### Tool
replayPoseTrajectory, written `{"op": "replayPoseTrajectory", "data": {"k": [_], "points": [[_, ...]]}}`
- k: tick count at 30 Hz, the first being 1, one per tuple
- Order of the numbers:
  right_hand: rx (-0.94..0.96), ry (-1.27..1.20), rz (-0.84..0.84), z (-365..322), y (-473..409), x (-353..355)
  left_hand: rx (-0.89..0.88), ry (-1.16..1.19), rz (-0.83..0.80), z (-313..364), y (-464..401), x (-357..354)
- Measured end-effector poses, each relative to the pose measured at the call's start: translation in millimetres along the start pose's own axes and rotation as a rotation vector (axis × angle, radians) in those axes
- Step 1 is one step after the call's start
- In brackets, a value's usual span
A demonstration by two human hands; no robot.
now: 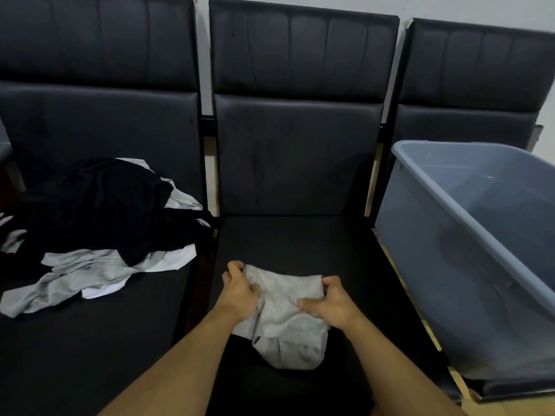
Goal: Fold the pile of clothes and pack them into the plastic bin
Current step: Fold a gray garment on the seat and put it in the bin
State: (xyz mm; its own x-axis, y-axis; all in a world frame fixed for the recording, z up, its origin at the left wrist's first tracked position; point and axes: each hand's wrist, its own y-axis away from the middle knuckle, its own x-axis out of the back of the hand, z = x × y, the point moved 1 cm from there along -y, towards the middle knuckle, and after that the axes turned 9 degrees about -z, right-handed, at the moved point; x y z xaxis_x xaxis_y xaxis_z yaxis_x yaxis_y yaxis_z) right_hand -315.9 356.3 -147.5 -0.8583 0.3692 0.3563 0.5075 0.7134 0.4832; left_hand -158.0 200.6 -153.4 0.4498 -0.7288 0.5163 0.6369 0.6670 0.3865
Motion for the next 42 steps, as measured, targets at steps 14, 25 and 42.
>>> {"op": "replayPoseTrajectory", "data": {"k": [14,25,42], "points": [[0.051,0.906,-0.174,-19,4,-32,-0.146,-0.704,-0.432,29,18,-30],[-0.232,0.528,0.132,-15,10,-12,0.034,-0.39,0.192,23,10,-6],[-0.185,0.437,0.265,-8,8,-28,0.186,-0.193,-0.086,26,-4,-37]]}}
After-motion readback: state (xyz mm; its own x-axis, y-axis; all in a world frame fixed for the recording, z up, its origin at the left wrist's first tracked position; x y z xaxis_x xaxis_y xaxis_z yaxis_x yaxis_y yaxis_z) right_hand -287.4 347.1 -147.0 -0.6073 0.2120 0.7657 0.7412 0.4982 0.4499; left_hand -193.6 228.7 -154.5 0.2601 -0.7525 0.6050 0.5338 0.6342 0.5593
